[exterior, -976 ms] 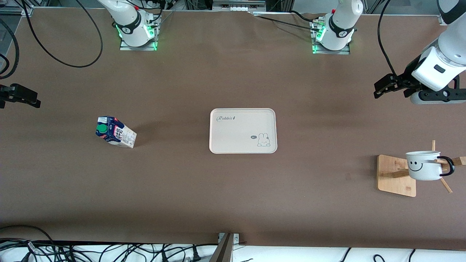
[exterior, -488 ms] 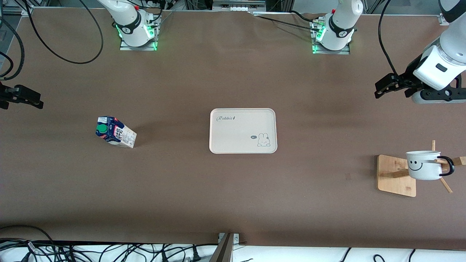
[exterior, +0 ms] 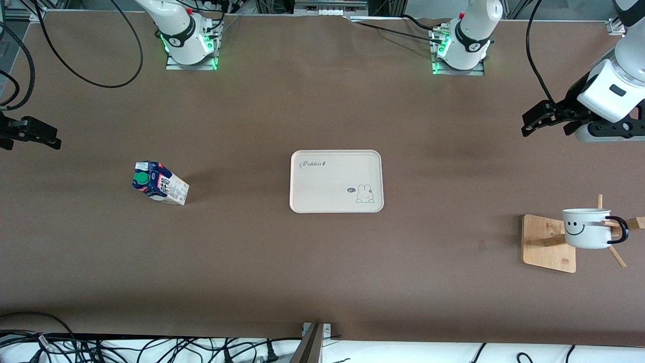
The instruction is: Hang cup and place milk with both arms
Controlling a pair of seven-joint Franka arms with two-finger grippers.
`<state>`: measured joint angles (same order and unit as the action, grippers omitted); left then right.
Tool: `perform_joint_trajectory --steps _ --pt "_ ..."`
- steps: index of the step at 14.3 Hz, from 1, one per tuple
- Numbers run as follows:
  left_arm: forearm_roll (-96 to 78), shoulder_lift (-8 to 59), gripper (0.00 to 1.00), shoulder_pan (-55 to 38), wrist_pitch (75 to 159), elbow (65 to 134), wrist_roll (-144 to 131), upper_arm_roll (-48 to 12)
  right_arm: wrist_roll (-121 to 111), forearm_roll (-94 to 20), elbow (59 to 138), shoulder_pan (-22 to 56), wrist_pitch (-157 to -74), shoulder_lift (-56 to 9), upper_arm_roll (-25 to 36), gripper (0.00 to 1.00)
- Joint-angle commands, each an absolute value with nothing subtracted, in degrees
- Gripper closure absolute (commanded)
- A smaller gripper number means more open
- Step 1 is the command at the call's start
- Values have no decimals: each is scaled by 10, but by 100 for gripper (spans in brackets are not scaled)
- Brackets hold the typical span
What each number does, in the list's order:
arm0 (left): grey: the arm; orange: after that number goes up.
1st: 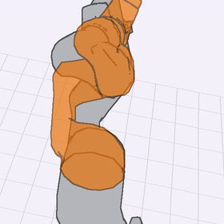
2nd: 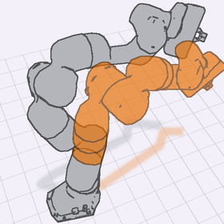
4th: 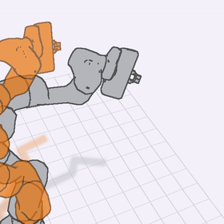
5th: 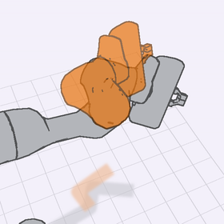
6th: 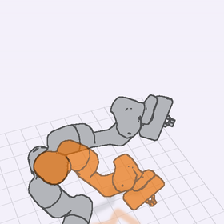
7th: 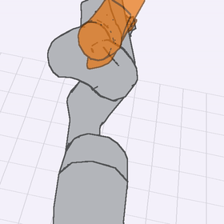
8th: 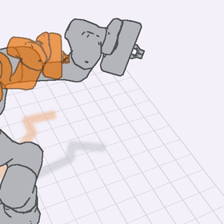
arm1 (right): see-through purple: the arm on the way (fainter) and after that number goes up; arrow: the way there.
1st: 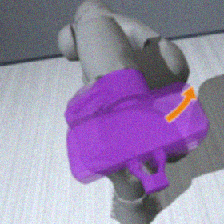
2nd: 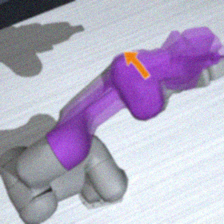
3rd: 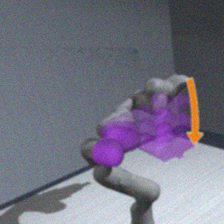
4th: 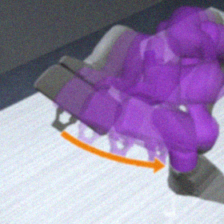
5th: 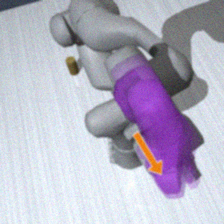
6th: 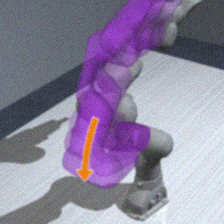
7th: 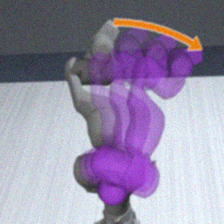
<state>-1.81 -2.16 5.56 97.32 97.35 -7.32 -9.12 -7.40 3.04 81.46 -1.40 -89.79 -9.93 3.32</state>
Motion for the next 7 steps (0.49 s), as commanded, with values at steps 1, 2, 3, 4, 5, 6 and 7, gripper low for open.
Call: perform_joint_trajectory --steps 1,2,3,4,5,6,7 --pt "-5 1 0 67 967 933 -60 -91 -83 34 829 -17 -899 -85 33 0" --pt "-5 1 0 69 967 932 -60 -91 -84 35 829 -17 -899 -85 33 0" --pt "-5 -4 0 69 966 932 -61 -91 -84 35 828 -16 -899 -85 33 0" --pt "-6 -6 0 69 967 930 -61 -91 -84 33 828 -16 -899 -85 33 0" --pt "-5 -5 0 69 966 924 -66 -91 -80 33 828 -16 -899 -85 32 0" --pt "-5 -4 0 69 962 925 -67 -91 -79 32 828 -16 -900 -85 32 0" --pt "-5 -3 0 69 949 925 -66 -91 -78 32 828 -16 -900 -86 32 0"
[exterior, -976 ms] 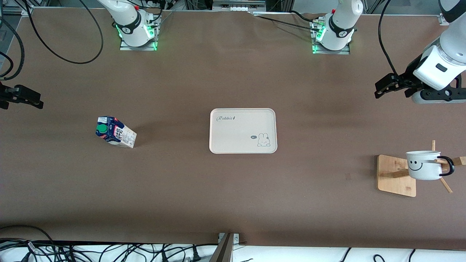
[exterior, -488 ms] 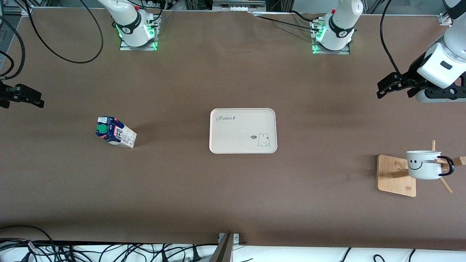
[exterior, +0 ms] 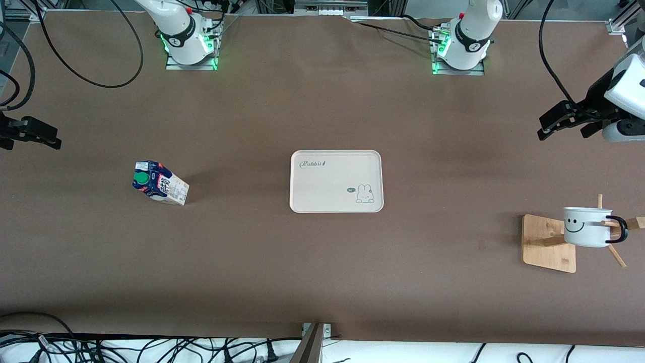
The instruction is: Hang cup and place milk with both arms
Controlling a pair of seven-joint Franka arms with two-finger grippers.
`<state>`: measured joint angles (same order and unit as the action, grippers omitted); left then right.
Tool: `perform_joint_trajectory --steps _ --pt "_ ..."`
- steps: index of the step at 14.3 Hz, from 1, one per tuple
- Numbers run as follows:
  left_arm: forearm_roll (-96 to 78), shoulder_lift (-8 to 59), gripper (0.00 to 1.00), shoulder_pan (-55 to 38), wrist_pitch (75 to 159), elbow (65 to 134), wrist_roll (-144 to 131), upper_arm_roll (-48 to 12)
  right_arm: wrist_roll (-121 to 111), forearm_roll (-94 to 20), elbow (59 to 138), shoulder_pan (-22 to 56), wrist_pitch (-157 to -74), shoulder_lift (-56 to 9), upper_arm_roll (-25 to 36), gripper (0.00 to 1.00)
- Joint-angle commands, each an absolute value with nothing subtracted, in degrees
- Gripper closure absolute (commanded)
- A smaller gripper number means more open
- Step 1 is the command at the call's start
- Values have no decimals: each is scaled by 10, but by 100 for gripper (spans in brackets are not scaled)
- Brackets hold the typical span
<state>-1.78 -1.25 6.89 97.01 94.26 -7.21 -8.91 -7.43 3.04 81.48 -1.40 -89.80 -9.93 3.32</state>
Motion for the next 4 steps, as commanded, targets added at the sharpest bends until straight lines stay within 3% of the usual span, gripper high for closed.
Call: perform_joint_trajectory --steps 1,4 --pt "-4 -2 0 70 949 925 -64 -91 -78 32 828 -16 -899 -86 32 0" --pt "-6 -3 0 73 949 924 -64 -91 -78 12 828 -16 -899 -85 33 0"
